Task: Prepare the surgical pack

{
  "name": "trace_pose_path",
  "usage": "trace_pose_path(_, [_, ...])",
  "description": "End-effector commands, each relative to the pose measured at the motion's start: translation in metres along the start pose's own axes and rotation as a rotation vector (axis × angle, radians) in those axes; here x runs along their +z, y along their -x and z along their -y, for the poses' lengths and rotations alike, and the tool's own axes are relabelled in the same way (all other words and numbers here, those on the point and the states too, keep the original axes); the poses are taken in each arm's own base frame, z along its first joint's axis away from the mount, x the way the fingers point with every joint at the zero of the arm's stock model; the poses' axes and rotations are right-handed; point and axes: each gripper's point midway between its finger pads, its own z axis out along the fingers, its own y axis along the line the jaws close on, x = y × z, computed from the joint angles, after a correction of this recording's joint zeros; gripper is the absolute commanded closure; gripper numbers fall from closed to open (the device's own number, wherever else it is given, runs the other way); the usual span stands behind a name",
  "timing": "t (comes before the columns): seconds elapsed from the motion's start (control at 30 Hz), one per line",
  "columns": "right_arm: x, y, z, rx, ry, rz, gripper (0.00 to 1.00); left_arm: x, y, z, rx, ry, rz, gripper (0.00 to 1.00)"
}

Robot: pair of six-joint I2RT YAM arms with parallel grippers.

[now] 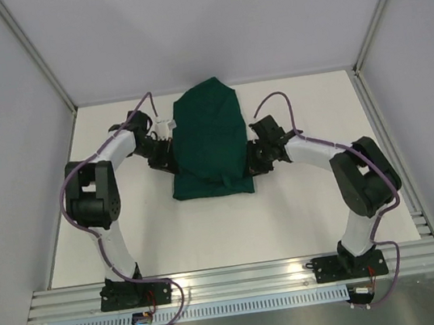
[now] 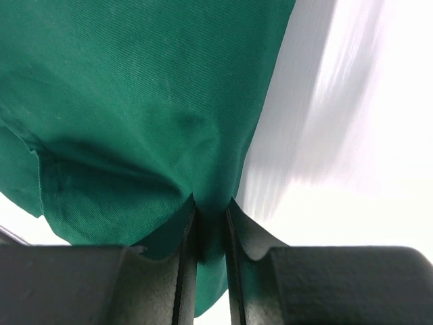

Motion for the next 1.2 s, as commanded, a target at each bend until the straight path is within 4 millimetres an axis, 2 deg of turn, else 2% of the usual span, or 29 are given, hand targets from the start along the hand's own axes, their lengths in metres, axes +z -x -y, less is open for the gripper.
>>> trace_pose_path(0.0, [-0.014,-0.019,-0.019,-0.045,0.059,-0.020,0.87,0.000,-0.063,0.032,0.006,-0.110,-0.168,0.96])
trace_pose_path(0.17, [-0.023,-0.057,-0.027,-0.074,0.073,-0.092,0.83,-0.014,-0.097,0.051,0.013,-0.178,-0.217,0.96])
trace_pose_path(0.27, [-0.032,-0.077,-0.030,-0.081,0.088,-0.126,0.77,-0.023,-0.117,0.065,0.024,-0.232,-0.249,0.86])
trace_pose_path(0.3, [-0.035,-0.082,-0.030,-0.084,0.089,-0.134,0.70,-0.027,-0.118,0.068,0.038,-0.248,-0.249,0.79])
trace_pose_path(0.37, [-0.047,-0.081,-0.033,-0.101,0.093,-0.124,0.59,-0.040,-0.122,0.075,0.082,-0.261,-0.252,0.72])
trace_pose_path(0.4, [-0.052,-0.079,-0.034,-0.117,0.087,-0.116,0.54,-0.045,-0.120,0.078,0.093,-0.275,-0.244,0.65])
trace_pose_path(0.43, [-0.057,-0.076,-0.035,-0.132,0.083,-0.110,0.45,-0.050,-0.118,0.080,0.103,-0.287,-0.232,0.61])
trace_pose_path(0.47, [-0.068,-0.067,-0.041,-0.168,0.084,-0.093,0.41,-0.062,-0.111,0.081,0.100,-0.295,-0.208,0.57])
trace_pose_path(0.53, [-0.079,-0.053,-0.044,-0.203,0.061,-0.057,0.34,-0.072,-0.097,0.081,0.099,-0.305,-0.155,0.53])
trace_pose_path(0.57, [-0.088,-0.040,-0.053,-0.225,0.065,-0.028,0.32,-0.075,-0.085,0.076,0.111,-0.287,-0.113,0.52])
trace_pose_path(0.6, [-0.092,-0.032,-0.054,-0.243,0.061,-0.011,0.32,-0.078,-0.078,0.070,0.082,-0.268,-0.088,0.50])
trace_pose_path(0.67, [-0.095,-0.018,-0.057,-0.257,0.061,0.007,0.30,-0.073,-0.066,0.060,0.086,-0.231,-0.062,0.50])
trace_pose_path(0.7, [-0.099,-0.002,-0.060,-0.264,0.062,0.045,0.30,-0.070,-0.064,0.055,0.067,-0.213,-0.067,0.49])
trace_pose_path(0.73, [-0.099,0.006,-0.060,-0.265,0.057,0.060,0.30,-0.064,-0.064,0.051,0.050,-0.214,-0.077,0.49])
trace_pose_path(0.83, [-0.094,0.038,-0.054,-0.236,0.048,0.099,0.30,-0.047,-0.060,0.036,0.022,-0.193,-0.089,0.49])
trace_pose_path(0.87, [-0.085,0.048,-0.045,-0.209,0.039,0.096,0.30,-0.045,-0.057,0.033,0.017,-0.189,-0.091,0.49])
trace_pose_path(0.93, [-0.081,0.067,-0.047,-0.191,0.053,0.125,0.32,-0.038,-0.055,0.028,-0.002,-0.193,-0.102,0.49])
trace_pose_path(1.1, [-0.047,0.090,-0.033,-0.128,0.054,0.115,0.31,-0.034,-0.055,0.033,-0.026,-0.236,-0.105,0.57])
trace_pose_path(1.13, [-0.034,0.094,-0.030,-0.103,0.058,0.104,0.31,-0.034,-0.056,0.034,-0.028,-0.243,-0.105,0.59])
trace_pose_path(1.17, [-0.028,0.096,-0.028,-0.085,0.065,0.098,0.31,-0.033,-0.057,0.034,-0.028,-0.247,-0.107,0.65])
